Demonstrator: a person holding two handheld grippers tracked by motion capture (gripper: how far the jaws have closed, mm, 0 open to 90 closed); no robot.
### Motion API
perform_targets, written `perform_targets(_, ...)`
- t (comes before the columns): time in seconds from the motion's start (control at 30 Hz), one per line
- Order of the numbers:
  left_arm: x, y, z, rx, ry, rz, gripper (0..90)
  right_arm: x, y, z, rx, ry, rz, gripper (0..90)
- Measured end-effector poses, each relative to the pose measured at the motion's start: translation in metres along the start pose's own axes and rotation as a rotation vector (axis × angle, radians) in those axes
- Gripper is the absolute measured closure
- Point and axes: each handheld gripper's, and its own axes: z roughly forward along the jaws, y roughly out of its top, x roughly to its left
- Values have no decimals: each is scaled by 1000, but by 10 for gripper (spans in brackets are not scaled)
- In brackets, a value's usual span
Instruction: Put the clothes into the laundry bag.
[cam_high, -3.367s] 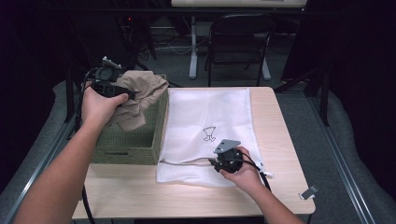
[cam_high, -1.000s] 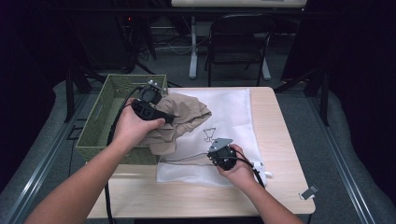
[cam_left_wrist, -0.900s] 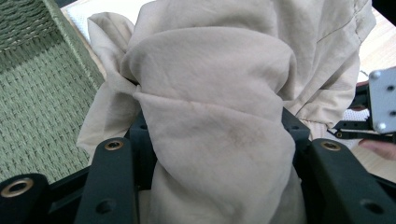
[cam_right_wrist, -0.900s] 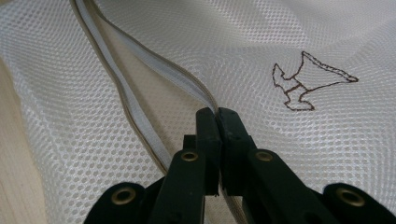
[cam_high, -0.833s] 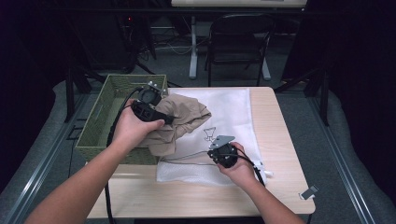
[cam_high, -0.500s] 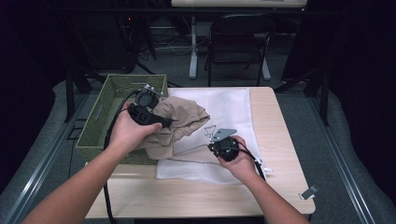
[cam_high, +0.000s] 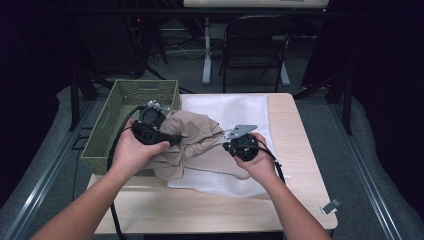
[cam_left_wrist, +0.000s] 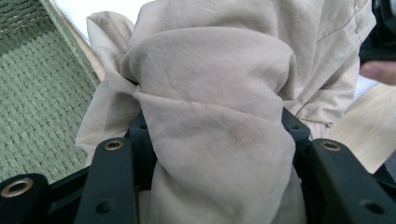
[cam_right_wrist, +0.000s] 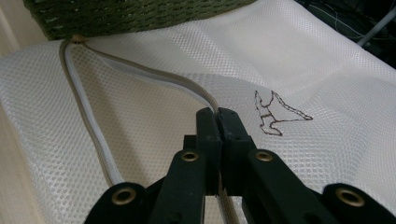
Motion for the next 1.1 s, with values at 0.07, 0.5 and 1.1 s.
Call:
perform_targets(0.07,-2,-2,-2,-3,2,-1,482,-2,3,-2,-7,3,2,886)
perform_targets(0.5,-15,-24,-11,-33,-11,17,482,-9,9,-13,-59,-9,30,886)
perform_targets(1.1,-19,-47,-13,-36,-20,25,481,-17,36,-17,-54,-27,30,886)
